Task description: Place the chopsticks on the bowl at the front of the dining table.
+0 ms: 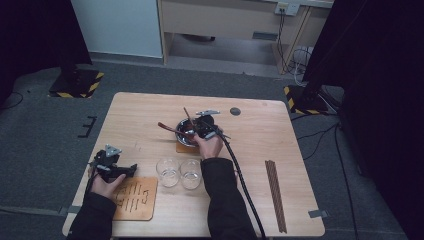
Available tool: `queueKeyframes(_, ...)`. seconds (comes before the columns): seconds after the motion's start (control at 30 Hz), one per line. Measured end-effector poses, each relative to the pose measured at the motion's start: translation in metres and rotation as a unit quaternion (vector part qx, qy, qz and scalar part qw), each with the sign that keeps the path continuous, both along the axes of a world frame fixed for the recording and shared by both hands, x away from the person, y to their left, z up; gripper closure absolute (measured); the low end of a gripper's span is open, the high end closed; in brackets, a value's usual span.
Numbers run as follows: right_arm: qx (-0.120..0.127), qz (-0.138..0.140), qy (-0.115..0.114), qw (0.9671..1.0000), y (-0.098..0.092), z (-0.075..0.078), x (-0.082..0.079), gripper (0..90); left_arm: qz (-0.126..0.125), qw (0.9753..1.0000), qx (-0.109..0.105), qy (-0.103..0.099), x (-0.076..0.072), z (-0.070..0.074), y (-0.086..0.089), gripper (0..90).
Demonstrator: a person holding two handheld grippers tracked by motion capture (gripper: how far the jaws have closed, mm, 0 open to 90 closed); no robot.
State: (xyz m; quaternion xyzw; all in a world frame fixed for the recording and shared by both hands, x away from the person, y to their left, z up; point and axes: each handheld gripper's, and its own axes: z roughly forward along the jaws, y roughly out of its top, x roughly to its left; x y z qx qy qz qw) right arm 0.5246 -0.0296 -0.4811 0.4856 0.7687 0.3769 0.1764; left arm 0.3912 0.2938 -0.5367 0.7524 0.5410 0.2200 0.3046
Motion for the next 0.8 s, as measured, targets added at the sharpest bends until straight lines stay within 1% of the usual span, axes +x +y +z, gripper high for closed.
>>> queueKeyframes(0.13,0.0,0.002,0.003,1.0,0.0,-0.002,0.001,81.7,0.0,1.0,0.0,0.0,0.0,0.0,0.0,0.0)
queueKeyframes(0.33,0.009,0.001,0.0,1.0,-0.001,0.001,0.0,72.8,0.0,1.0,0.0,0.0,0.0,0.0,0.0,0.0)
queueKeyframes(0.4,0.017,0.002,-0.006,0.9998,-0.003,0.003,-0.001,68.5,0.0,1.0,0.0,0.0,0.0,0.0,0.0,0.0)
queueKeyframes(0.43,0.023,-0.002,-0.015,0.9996,-0.005,0.004,-0.002,66.2,0.0,1.0,0.0,0.0,0.0,0.0,0.0,0.0)
queueKeyframes(0.47,0.029,-0.005,-0.02,0.9994,-0.006,0.005,-0.002,65.7,0.0,1.0,0.0,0.0,0.0,0.0,0.0,0.0)
queueKeyframes(0.5,0.035,-0.006,-0.02,0.9992,-0.008,0.006,-0.003,64.7,0.0,1.0,0.0,0.0,0.0,0.0,0.0,0.0)
queueKeyframes(0.57,0.039,-0.007,-0.022,0.999,-0.011,0.01,-0.004,63.0,0.0,1.0,0.0,0.0,0.0,0.0,0.0,0.0)
queueKeyframes(0.73,0.055,-0.003,-0.039,0.9977,-0.02,0.024,-0.01,58.0,0.0,1.0,0.0,0.0,0.0,0.0,0.0,0.0)
queueKeyframes(0.77,0.06,-0.002,-0.039,0.9974,-0.021,0.027,-0.012,56.7,0.0,1.0,0.0,0.0,0.0,0.0,0.0,0.0)
queueKeyframes(0.8,0.059,0.0,-0.043,0.9973,-0.023,0.029,-0.013,55.9,0.0,1.0,0.0,0.0,0.0,0.0,0.0,0.0)
